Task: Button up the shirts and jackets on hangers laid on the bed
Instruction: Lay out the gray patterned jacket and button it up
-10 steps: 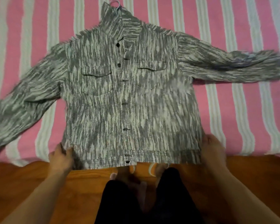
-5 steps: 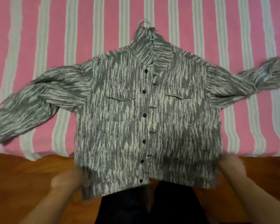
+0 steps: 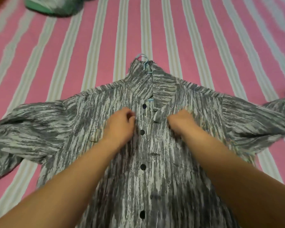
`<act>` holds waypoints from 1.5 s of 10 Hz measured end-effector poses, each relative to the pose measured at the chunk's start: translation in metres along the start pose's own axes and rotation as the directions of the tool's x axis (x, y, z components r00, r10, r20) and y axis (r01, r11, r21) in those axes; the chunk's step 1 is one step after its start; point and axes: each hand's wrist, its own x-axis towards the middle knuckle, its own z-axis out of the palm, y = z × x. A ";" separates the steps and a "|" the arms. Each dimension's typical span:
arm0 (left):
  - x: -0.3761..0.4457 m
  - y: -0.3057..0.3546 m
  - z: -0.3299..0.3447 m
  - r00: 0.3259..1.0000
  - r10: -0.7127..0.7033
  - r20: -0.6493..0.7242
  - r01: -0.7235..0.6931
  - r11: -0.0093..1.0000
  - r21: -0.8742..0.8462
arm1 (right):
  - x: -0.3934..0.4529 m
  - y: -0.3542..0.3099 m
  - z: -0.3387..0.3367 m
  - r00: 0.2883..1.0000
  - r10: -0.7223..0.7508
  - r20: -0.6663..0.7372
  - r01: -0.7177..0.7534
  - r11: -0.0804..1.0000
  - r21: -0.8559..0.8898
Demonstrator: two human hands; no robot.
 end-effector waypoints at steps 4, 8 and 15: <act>0.107 -0.084 0.054 0.776 0.569 -0.271 -0.464 0.807 0.365 | 0.084 -0.020 0.055 0.868 -0.445 -0.223 0.114 0.614 -0.781; 0.081 -0.079 0.050 0.777 0.629 -0.025 -0.546 0.692 0.473 | 0.078 -0.002 0.011 0.942 -0.335 0.019 0.226 0.676 0.702; 0.089 -0.052 0.076 0.871 0.373 -0.321 -0.299 0.919 0.256 | 0.077 0.005 0.088 0.739 -0.575 -0.351 0.464 0.812 -0.353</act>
